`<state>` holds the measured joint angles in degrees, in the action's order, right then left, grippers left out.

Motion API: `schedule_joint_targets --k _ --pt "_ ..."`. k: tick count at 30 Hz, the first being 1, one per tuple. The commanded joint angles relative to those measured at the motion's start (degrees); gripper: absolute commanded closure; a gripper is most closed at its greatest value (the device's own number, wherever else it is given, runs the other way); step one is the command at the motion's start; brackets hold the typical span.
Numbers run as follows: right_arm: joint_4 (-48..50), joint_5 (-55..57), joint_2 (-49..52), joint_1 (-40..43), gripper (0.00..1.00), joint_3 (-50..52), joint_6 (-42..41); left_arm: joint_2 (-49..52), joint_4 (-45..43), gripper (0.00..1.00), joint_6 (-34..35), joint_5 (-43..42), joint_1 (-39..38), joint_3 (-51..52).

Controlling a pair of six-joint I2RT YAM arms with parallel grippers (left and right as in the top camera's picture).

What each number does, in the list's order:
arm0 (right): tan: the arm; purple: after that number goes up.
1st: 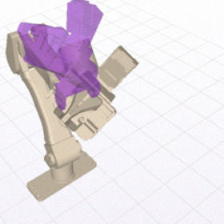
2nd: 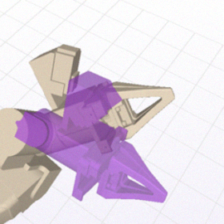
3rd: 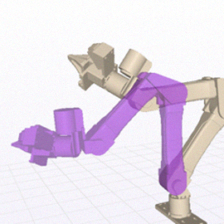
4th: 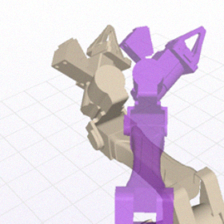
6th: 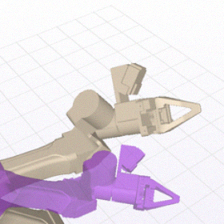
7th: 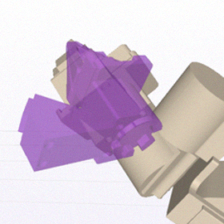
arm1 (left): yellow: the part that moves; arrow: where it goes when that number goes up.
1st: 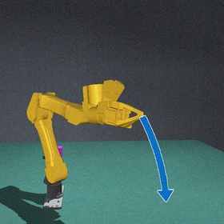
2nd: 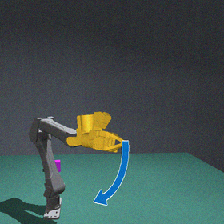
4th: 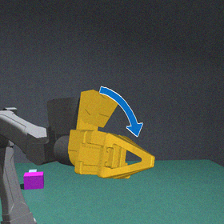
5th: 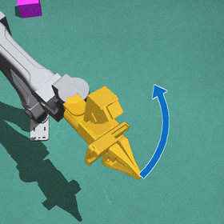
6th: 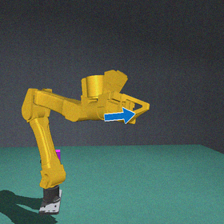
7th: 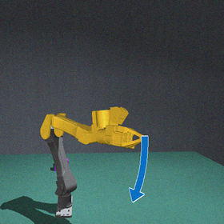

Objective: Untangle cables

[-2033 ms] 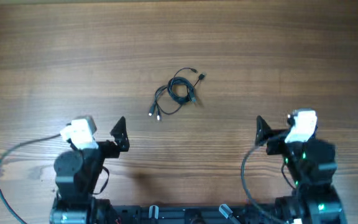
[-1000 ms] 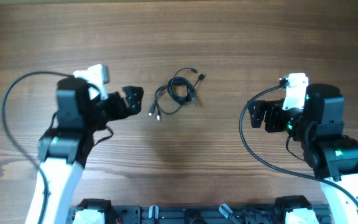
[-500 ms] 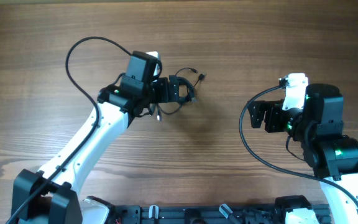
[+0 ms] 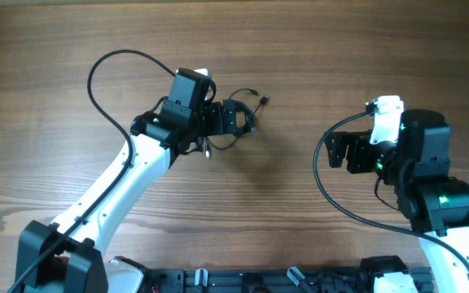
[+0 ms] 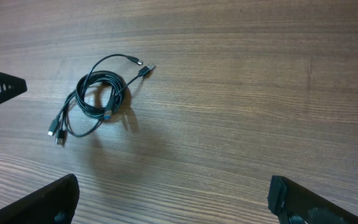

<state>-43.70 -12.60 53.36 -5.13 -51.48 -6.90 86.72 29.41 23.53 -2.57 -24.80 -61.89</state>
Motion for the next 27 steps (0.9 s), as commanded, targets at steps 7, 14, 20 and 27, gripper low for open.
schedule_joint_targets --k 7,14,20,27 --pt "0.1 0.7 0.1 -0.3 0.00 -1.2 -0.7 1.0 -1.4 0.00 1.0 1.2 -0.2 -0.7" --pt "0.1 0.7 0.1 -0.3 0.00 -1.2 -0.8 6.9 -6.8 0.00 1.0 1.2 -0.2 -0.7" --pt "0.1 0.7 0.1 -0.3 0.00 -1.2 -0.8 15.2 -11.4 0.05 6.3 1.2 -0.2 -0.7" --pt "0.1 0.7 0.1 -0.3 0.00 -1.2 -0.7 22.7 -13.0 0.35 13.4 0.5 -0.2 -0.7"
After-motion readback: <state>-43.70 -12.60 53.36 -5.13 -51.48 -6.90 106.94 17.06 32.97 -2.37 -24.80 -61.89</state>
